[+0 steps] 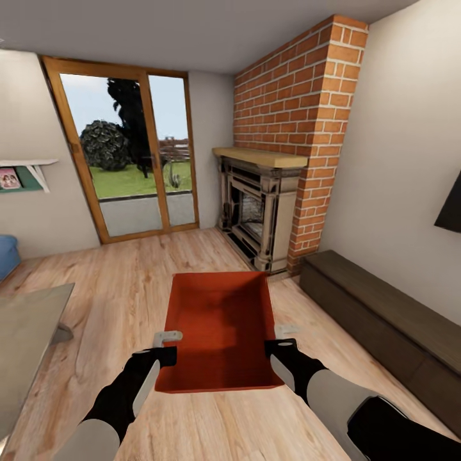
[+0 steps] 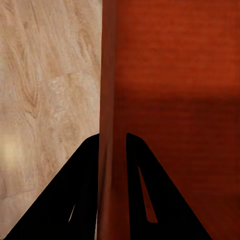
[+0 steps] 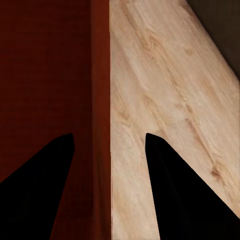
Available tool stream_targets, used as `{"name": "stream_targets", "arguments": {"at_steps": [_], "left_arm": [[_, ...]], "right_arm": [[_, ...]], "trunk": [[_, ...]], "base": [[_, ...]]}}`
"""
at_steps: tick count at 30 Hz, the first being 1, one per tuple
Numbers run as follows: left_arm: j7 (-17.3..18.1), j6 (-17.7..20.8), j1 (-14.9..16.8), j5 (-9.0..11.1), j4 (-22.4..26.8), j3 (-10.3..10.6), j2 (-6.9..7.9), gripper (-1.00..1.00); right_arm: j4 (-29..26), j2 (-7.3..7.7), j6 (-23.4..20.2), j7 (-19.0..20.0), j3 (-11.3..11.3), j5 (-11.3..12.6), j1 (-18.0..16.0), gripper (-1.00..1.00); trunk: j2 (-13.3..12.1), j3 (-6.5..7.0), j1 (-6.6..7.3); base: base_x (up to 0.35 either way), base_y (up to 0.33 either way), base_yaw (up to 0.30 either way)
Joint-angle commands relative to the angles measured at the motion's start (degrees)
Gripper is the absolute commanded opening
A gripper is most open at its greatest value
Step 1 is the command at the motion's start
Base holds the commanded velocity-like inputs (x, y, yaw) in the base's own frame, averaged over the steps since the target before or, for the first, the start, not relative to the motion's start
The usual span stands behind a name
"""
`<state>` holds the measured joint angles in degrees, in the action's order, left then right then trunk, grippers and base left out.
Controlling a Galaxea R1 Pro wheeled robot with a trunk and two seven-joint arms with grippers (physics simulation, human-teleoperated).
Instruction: Move the two storage containers from the living room to the garage. In the garage, place one container on the floor and stack the other container on top of it (either order is fine).
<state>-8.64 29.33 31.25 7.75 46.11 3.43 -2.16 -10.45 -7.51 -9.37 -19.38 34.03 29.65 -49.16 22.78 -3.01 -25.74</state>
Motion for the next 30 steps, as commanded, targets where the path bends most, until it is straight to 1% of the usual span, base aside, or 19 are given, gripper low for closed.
{"name": "stream_targets", "arguments": {"at_steps": [1, 30], "left_arm": [[-0.8, 0.5, 0.0, -0.9, -0.3, 0.1, 0.08, -1.0], [-0.8, 0.5, 0.0, -0.9, -0.3, 0.1, 0.14, -1.0]], "right_arm": [[-0.8, 0.04, -0.3, 0.4, 0.8, -0.1, -0.1, -1.0], [-0.8, 0.04, -0.3, 0.4, 0.8, -0.1, -0.1, -1.0]], "trunk": [[0.1, -0.1, -0.04], [0.1, 0.77, -0.04]], "base": [[0.0, 0.0, 0.3], [0.0, 0.0, 0.3]]}}
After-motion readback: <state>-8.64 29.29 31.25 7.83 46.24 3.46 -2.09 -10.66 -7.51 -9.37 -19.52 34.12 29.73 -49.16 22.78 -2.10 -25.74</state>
